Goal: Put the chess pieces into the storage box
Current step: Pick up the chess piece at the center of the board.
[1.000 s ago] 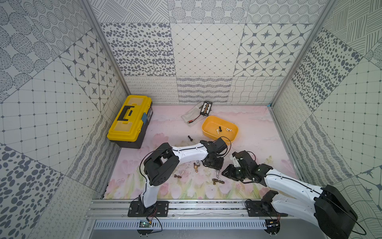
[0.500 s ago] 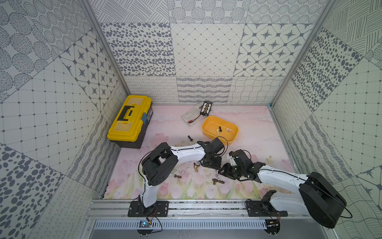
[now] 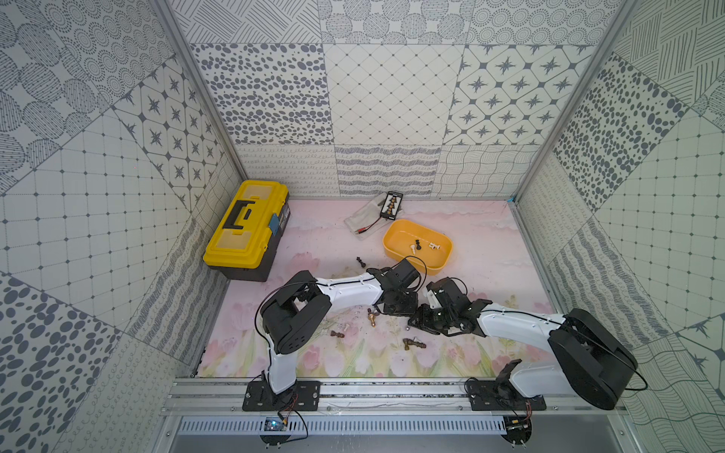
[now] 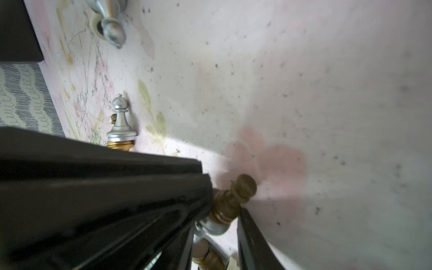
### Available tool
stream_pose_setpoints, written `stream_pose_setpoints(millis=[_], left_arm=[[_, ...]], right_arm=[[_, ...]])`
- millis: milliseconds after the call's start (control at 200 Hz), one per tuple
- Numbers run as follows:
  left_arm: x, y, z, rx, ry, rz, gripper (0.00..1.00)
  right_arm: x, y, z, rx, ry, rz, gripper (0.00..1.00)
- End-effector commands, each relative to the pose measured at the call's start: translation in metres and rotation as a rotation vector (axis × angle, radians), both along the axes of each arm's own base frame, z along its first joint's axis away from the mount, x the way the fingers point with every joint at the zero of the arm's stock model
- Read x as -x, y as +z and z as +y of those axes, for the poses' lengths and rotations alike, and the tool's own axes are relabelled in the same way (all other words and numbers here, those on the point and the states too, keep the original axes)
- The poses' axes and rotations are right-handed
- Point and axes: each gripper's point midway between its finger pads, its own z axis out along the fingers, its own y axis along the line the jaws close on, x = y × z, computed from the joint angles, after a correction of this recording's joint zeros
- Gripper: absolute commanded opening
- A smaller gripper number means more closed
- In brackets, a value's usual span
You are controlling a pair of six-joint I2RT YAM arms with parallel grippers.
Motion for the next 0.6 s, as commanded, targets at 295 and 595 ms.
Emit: stream_pose_setpoints(millis=[295, 595], left_arm=[[-0.029, 0.057, 0.015, 0.041, 0.038, -0.143, 0.00], [-0.107, 0.080, -0.004, -0.016, -0.001, -0.262, 0.00]], right_arm=[[-0.005, -0.003, -0.018, 0.102, -0.032, -0.032, 0.35], [-0.011, 0.017, -0.008, 0.016, -0.032, -0.101, 0.51]])
